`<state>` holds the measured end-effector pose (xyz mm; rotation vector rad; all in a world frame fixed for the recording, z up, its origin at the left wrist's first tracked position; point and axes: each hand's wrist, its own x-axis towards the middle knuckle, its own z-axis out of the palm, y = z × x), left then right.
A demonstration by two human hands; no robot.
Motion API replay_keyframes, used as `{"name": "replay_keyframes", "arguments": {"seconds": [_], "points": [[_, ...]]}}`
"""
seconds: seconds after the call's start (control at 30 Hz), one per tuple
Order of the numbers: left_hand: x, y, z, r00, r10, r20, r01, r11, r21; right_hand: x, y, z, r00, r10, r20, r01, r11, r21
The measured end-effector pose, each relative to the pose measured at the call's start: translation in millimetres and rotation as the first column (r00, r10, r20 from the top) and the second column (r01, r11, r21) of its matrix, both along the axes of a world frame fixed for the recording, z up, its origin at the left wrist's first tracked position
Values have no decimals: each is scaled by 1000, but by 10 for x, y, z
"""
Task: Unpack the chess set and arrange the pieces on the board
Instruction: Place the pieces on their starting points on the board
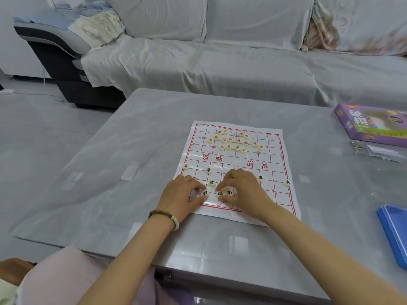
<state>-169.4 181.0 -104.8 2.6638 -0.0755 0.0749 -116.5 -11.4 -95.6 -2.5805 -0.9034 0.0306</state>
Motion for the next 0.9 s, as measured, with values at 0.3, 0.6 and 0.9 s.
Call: {"name": "replay_keyframes", "arguments": {"seconds": [0.3, 0.6, 0.9], "points": [[-15, -136, 47, 1000, -26, -3, 26, 1000, 11, 3, -126, -4, 997, -71, -29, 71, 997, -5], [33, -253, 88, 999, -33, -38, 33, 999, 11, 1, -411, 26, 987, -150, -57, 149, 989, -20], [17, -230, 30, 997, -74, 4, 73, 991, 109, 143, 20, 72, 995, -104, 4, 104, 994, -43]]}}
